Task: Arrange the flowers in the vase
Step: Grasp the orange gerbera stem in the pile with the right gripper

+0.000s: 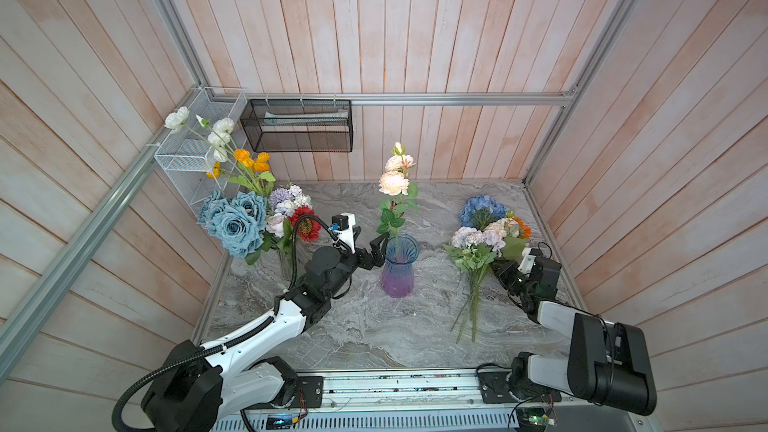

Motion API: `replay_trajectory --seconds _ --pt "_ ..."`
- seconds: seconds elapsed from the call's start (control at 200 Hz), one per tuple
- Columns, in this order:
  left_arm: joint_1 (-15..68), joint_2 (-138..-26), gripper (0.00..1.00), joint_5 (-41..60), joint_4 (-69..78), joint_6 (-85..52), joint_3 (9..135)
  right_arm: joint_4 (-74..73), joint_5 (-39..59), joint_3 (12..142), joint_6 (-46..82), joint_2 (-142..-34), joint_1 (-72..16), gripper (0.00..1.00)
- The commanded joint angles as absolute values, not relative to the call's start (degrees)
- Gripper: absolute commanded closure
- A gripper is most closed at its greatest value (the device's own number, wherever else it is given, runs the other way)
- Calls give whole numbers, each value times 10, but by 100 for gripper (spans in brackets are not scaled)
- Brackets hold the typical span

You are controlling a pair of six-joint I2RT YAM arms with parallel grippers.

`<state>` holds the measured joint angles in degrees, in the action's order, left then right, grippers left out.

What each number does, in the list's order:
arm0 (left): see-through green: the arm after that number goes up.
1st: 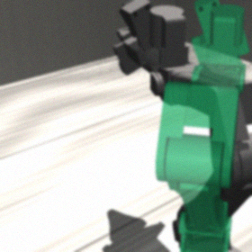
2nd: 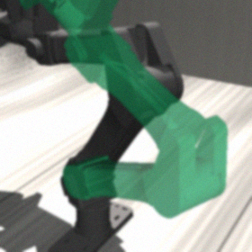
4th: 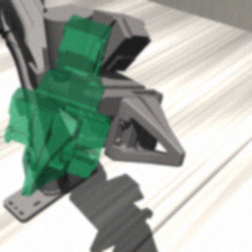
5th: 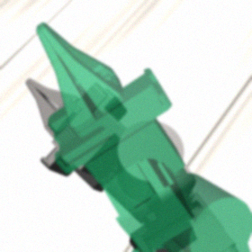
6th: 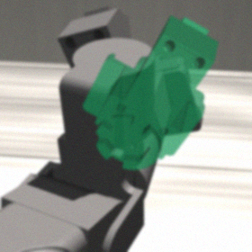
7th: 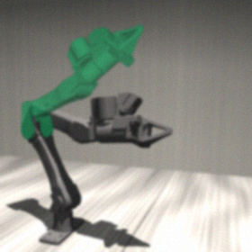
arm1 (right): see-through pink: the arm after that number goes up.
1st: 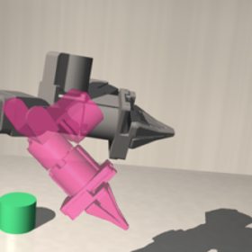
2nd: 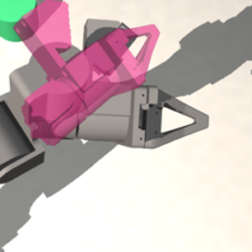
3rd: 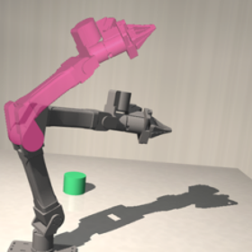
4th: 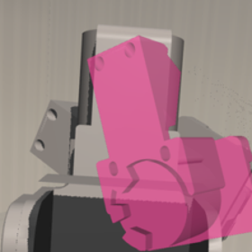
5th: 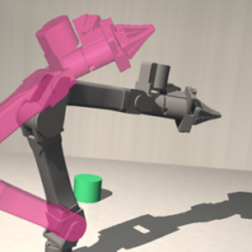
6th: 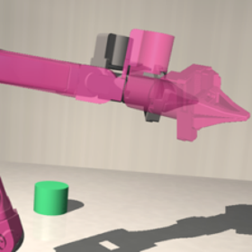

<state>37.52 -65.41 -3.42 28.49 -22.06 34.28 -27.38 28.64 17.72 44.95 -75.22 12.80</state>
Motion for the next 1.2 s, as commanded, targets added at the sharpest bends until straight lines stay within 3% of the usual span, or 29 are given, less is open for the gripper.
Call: replay_trajectory --seconds 0.0,0.29,0.75,0.965,1.195 --pt "377 -656 0 -36 294 -219 359 -300 294 175 454 -767 132 75" --pt "377 -653 0 -37 293 -227 356 -350 312 189 457 -815 131 76" --pt "376 -644 0 -43 290 -227 352 -351 343 257 425 -854 123 99" --pt "376 -641 0 -40 289 -228 351 -293 340 298 389 -829 119 100" --pt "376 -628 0 -50 287 -224 343 -204 299 307 341 -734 120 100"
